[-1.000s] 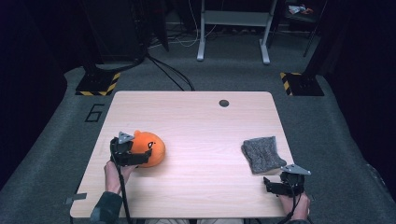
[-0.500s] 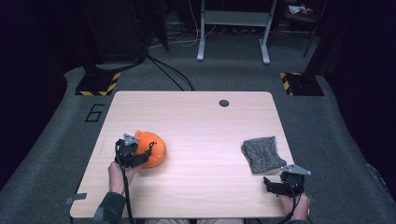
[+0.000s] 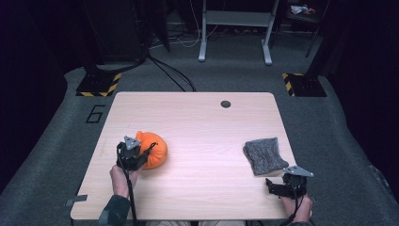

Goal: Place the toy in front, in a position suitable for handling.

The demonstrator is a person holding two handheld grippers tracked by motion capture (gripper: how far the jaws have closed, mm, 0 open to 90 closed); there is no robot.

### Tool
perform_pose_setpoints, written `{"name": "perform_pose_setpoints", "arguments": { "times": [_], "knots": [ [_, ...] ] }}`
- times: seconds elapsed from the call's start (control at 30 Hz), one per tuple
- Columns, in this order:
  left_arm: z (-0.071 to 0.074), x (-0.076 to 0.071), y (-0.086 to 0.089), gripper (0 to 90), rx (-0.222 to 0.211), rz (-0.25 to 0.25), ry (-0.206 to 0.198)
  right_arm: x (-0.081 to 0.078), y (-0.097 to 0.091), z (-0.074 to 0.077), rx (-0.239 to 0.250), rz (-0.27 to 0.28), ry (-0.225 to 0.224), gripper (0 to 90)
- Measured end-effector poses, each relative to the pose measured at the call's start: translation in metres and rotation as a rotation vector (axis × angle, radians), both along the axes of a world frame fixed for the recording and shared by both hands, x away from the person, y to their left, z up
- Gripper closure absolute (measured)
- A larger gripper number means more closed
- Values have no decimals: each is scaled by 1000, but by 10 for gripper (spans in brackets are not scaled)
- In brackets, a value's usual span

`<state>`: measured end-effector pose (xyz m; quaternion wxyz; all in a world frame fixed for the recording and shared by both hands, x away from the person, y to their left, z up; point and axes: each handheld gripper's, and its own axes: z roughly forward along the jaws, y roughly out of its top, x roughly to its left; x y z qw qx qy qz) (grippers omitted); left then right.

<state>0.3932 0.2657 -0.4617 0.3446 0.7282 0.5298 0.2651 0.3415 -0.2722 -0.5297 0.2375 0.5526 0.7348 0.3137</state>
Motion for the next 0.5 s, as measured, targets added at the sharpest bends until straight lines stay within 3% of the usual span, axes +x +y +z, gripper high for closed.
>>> {"name": "perform_pose_setpoints", "arguments": {
  "times": [0.33, 0.5],
  "knots": [
    [9, -2, -9, 695, -19, -22, -6, 0, 0, 0, 0, -1, 0, 39],
    [14, -3, -19, 694, -4, -45, -8, 0, 0, 0, 1, -1, 1, 39]
  ]
}}
